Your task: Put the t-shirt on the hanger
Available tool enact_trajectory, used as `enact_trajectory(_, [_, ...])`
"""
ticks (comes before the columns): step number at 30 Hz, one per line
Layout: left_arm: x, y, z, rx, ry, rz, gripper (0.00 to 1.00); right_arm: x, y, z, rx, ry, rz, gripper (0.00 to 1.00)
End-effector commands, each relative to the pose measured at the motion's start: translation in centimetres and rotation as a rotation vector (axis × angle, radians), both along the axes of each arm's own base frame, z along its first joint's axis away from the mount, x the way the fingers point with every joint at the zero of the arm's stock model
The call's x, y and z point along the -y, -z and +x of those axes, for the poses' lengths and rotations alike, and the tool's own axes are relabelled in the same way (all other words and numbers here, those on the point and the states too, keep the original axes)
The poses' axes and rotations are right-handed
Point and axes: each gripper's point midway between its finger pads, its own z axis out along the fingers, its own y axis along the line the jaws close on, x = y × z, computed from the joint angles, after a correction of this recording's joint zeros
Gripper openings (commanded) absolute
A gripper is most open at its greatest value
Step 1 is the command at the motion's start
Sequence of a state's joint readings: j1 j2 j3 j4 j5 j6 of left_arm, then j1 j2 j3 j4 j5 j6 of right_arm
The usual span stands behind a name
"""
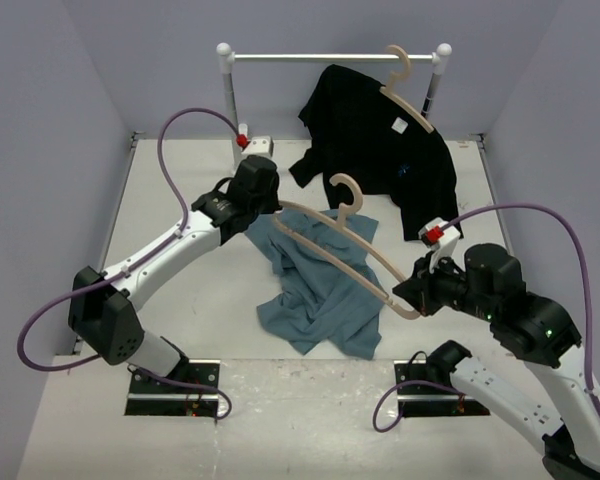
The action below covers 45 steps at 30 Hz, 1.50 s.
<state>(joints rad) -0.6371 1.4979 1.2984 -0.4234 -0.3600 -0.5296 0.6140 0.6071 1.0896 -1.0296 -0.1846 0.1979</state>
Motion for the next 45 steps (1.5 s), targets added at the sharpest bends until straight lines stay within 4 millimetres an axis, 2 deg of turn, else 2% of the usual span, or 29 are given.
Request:
enact_trajectory(1, [1.2,-1.0,0.4,0.029,0.067,-0.018,0.0,1.4,-2.3,1.0,0.086,0.093,0.009,0.0])
enact_trajectory(2, [1.3,-0.4,0.1,0.014,0.077,-0.021,0.0,2.1,-2.5,1.6,0.098,0.155,0.002,0.0])
enact_trajectory(3, [1.2,0.4,-0.2,-0.003,0.071,-0.024,0.07,3.3,-3.0,2.3,0.126,0.24,-0.003,0.0])
enact_trajectory(4, [0.9,1.4,-0.5,-0.02,0.055,-0.026,0.27,4.9,-3.6,3.0,0.161,0.339,-0.007,0.0])
enact_trajectory(5, [0.5,2.6,-0.8,-0.036,0.038,-0.025,0.62,6.2,-4.1,3.6,0.187,0.427,-0.014,0.0])
enact_trajectory(7, [0.5,3.8,-0.9,-0.051,0.028,-0.022,0.92,7.7,-4.8,3.9,0.219,0.514,-0.008,0.0])
enact_trajectory(8, [0.7,4.5,-0.8,-0.065,0.034,-0.019,0.99,8.3,-4.9,4.1,0.235,0.549,-0.016,0.0])
enact_trajectory(10, [1.9,6.4,-0.4,-0.118,0.061,-0.017,1.0,9.3,-5.0,4.6,0.252,0.618,-0.026,0.0])
enact_trajectory(13, [3.1,8.7,0.0,-0.181,0.074,0.011,1.0,8.6,-4.4,5.1,0.251,0.594,-0.025,0.0])
enact_trajectory(15, [3.5,9.9,0.0,-0.218,0.076,0.05,0.99,8.2,-3.9,5.3,0.247,0.578,-0.031,0.0])
enact_trajectory(18, [3.6,10.6,-0.2,-0.239,0.072,0.079,0.8,8.0,-3.6,5.5,0.25,0.566,-0.044,0.0])
enact_trajectory(19, [3.6,11.0,-0.5,-0.247,0.078,0.079,0.67,8.1,-3.6,5.6,0.255,0.564,-0.048,0.0])
enact_trajectory(20, [3.8,11.2,-0.7,-0.254,0.089,0.072,0.47,8.0,-3.6,5.6,0.257,0.562,-0.049,0.0])
enact_trajectory(21, [3.9,11.2,-0.9,-0.258,0.096,0.065,0.19,8.1,-3.6,5.6,0.263,0.563,-0.05,0.0])
enact_trajectory(22, [3.9,10.9,-1.2,-0.252,0.102,0.056,0.02,8.0,-3.6,5.7,0.265,0.56,-0.052,0.0])
enact_trajectory(25, [4.4,7.4,-1.8,-0.166,0.142,0.012,0.0,7.5,-3.5,5.9,0.264,0.541,-0.048,0.0])
enact_trajectory(26, [4.7,5.2,-1.6,-0.113,0.16,-0.02,0.0,7.1,-3.5,5.9,0.26,0.522,-0.039,0.0])
enact_trajectory(28, [5.0,2.5,-1.0,-0.036,0.206,-0.012,0.0,6.2,-3.4,5.9,0.252,0.485,-0.017,0.0])
enact_trajectory(30, [5.9,-3.0,-0.2,0.089,0.276,-0.03,0.0,5.6,-3.3,6.0,0.249,0.461,-0.001,0.0])
enact_trajectory(31, [5.9,-3.6,-0.1,0.109,0.295,-0.018,0.0,5.5,-3.3,6.0,0.25,0.462,0.002,0.0])
enact_trajectory(32, [6.4,-6.2,-0.1,0.171,0.333,-0.034,0.0,5.5,-3.3,6.1,0.249,0.462,0.006,0.0])
enact_trajectory(33, [6.7,-7.9,-0.1,0.229,0.374,-0.033,0.0,5.5,-3.4,6.1,0.251,0.464,0.01,0.0])
enact_trajectory(35, [7.3,-10.0,-1.9,0.288,0.466,-0.081,0.0,5.6,-3.4,6.1,0.257,0.475,0.016,0.0])
enact_trajectory(37, [7.7,-9.8,-4.7,0.316,0.552,-0.144,0.0,5.7,-3.3,6.0,0.262,0.479,0.025,0.0])
enact_trajectory(38, [7.8,-9.9,-5.4,0.351,0.564,-0.177,0.0,5.6,-3.3,6.1,0.267,0.478,0.031,0.0])
enact_trajectory(39, [7.5,-11.6,-6.4,0.39,0.568,-0.196,0.0,5.6,-3.1,6.1,0.262,0.475,0.028,0.0])
enact_trajectory(42, [5.7,-3.1,-9.7,0.279,0.482,-0.258,0.0,5.1,-3.0,6.0,0.265,0.451,0.047,0.0])
enact_trajectory(44, [3.3,2.9,-11.4,0.188,0.352,-0.264,0.0,4.7,-2.8,5.9,0.263,0.427,0.05,0.0])
enact_trajectory(45, [2.0,5.0,-11.4,0.164,0.279,-0.243,0.0,4.5,-2.9,5.9,0.265,0.42,0.055,0.0])
